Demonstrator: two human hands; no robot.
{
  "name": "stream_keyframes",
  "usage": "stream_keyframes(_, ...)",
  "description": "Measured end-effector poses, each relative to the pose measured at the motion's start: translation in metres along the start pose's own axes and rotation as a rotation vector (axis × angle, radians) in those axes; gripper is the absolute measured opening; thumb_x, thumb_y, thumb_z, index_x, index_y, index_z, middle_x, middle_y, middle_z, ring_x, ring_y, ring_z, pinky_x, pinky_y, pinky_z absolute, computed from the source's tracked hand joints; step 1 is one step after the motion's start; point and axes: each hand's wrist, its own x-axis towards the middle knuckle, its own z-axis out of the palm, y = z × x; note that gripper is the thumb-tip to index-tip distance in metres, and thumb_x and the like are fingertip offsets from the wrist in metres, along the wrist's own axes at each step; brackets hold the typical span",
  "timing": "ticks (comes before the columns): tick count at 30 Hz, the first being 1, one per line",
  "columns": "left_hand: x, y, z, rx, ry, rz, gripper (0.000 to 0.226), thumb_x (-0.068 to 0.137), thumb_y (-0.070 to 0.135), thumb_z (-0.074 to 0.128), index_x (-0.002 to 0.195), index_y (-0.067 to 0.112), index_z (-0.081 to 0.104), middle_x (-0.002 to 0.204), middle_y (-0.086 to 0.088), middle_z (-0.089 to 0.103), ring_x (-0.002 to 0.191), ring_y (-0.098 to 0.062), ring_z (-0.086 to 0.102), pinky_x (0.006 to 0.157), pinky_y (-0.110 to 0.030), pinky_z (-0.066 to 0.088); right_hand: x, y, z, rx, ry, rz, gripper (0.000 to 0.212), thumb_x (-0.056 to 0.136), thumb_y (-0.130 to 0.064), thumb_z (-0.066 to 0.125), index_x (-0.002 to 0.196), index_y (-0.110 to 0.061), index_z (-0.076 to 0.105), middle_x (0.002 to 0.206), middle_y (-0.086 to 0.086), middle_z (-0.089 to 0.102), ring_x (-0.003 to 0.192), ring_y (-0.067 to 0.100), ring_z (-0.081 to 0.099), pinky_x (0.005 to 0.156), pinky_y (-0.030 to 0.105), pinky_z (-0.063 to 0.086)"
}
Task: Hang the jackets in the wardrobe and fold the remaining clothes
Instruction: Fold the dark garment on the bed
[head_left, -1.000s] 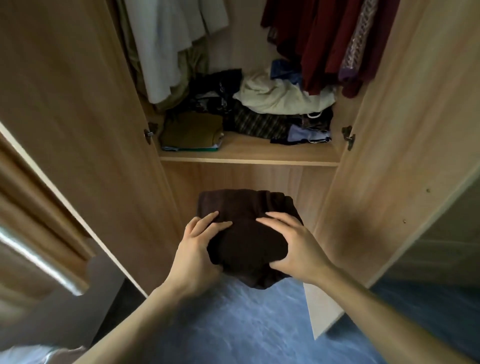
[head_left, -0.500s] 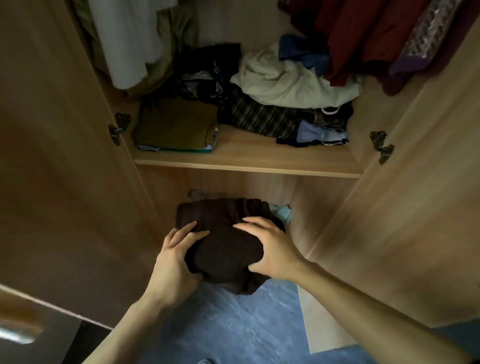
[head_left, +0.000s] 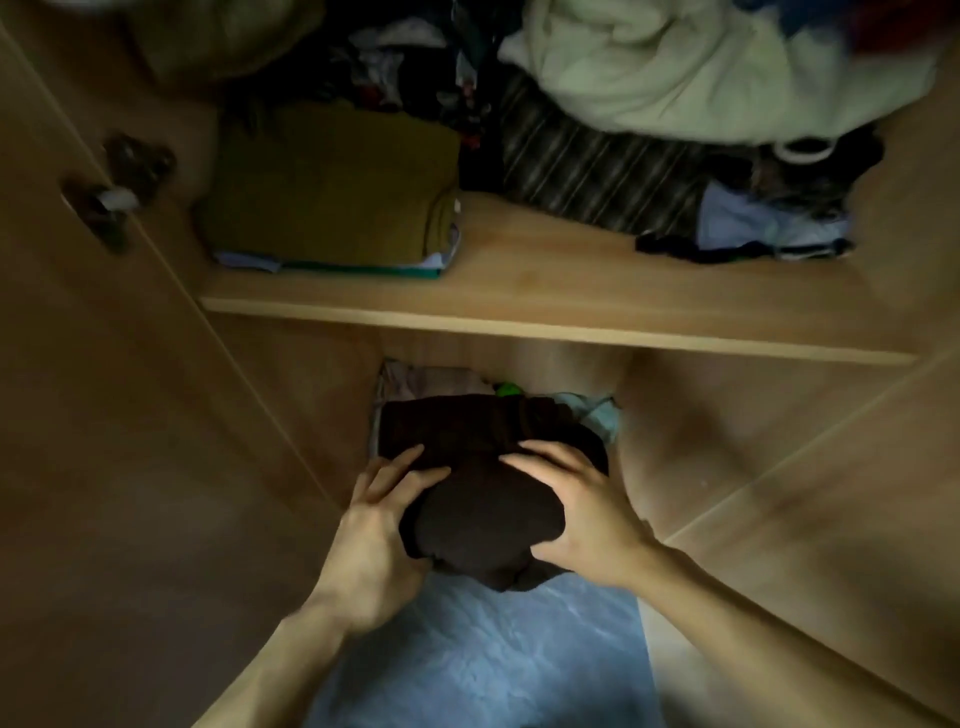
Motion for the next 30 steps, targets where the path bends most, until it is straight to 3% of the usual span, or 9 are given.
stream_keyframes(4,0.032,-0.094,0.082,0.0,0.048,0.011,0.091,0.06,0.003,0.081,0.131,0.05,0.051,0.154,0.023,0.032,0.146,-0.014,0.021,0.117,-0.035,0.026,0.05,0.076,0.095,0.01,0.038,-0.029,0.085,0.066,-0.025,0.076,0.143,-0.042,0.044,0.149,-0.02,0.034,0.14,0.007,0.03,0.109,0.018,0.025)
stream_keyframes(9,0.064,-0.21,0.169,0.059,0.072,0.068,0.094,0.06,0.002,0.084,0.13,0.055,0.05,0.153,0.025,0.033,0.145,-0.017,0.026,0.117,-0.045,0.03,0.1,0.159,0.216,0.047,0.095,-0.084,0.085,0.063,-0.023,0.075,0.142,-0.04,0.047,0.148,-0.02,0.036,0.138,0.007,0.034,0.112,0.028,0.037)
stream_keyframes(13,0.067,-0.286,0.223,0.13,0.111,0.153,0.104,0.059,0.006,0.087,0.133,0.063,0.041,0.153,0.03,0.03,0.141,-0.017,0.029,0.108,-0.046,0.036,0.119,0.209,0.296,0.047,0.12,-0.142,0.088,0.064,-0.029,0.075,0.143,-0.045,0.041,0.149,-0.026,0.029,0.14,0.002,0.029,0.112,0.024,0.033)
stream_keyframes(15,0.071,-0.313,0.242,0.153,0.133,0.164,0.102,0.058,0.007,0.088,0.133,0.059,0.044,0.152,0.026,0.034,0.141,-0.02,0.031,0.108,-0.051,0.039,0.129,0.225,0.324,0.045,0.127,-0.171,0.087,0.065,-0.029,0.075,0.144,-0.044,0.041,0.15,-0.026,0.029,0.141,0.001,0.028,0.114,0.025,0.033)
stream_keyframes(19,0.086,-0.347,0.265,0.125,0.137,0.15,0.088,0.063,0.013,0.09,0.129,0.055,0.051,0.15,0.03,0.031,0.146,-0.011,0.023,0.117,-0.047,0.032,0.15,0.245,0.357,0.03,0.16,-0.172,0.088,0.067,-0.025,0.079,0.145,-0.044,0.041,0.15,-0.023,0.031,0.142,0.002,0.027,0.116,0.034,0.034)
stream_keyframes(22,0.108,-0.356,0.262,0.138,0.135,0.213,0.09,0.066,0.008,0.088,0.132,0.054,0.048,0.15,0.033,0.027,0.145,0.0,0.016,0.121,-0.029,0.018,0.165,0.25,0.357,0.009,0.203,-0.167,0.092,0.066,-0.025,0.082,0.146,-0.043,0.04,0.151,-0.02,0.031,0.143,0.007,0.028,0.115,0.042,0.037)
stream_keyframes(25,0.137,-0.359,0.255,0.144,0.242,0.34,0.087,0.063,0.0,0.085,0.137,0.034,0.055,0.152,0.016,0.035,0.144,-0.001,0.018,0.116,-0.01,0.01,0.189,0.255,0.342,-0.025,0.334,-0.204,0.095,0.066,-0.025,0.085,0.147,-0.041,0.039,0.153,-0.013,0.033,0.144,0.018,0.03,0.111,0.05,0.04)
stream_keyframes(27,0.159,-0.365,0.26,0.161,0.328,0.396,0.086,0.061,-0.003,0.084,0.139,0.024,0.056,0.153,0.005,0.037,0.144,-0.012,0.023,0.118,-0.015,0.014,0.209,0.261,0.341,-0.08,0.423,-0.241,0.098,0.067,-0.029,0.087,0.149,-0.04,0.034,0.156,-0.011,0.03,0.146,0.024,0.027,0.104,0.051,0.045)
stream_keyframes(30,0.183,-0.396,0.288,0.187,0.375,0.448,0.074,0.067,0.001,0.08,0.136,0.017,0.058,0.15,-0.003,0.04,0.14,-0.024,0.031,0.119,-0.035,0.025,0.23,0.287,0.371,-0.135,0.478,-0.251,0.102,0.068,-0.029,0.088,0.151,-0.039,0.029,0.16,-0.008,0.022,0.148,0.027,0.021,0.094,0.05,0.051)
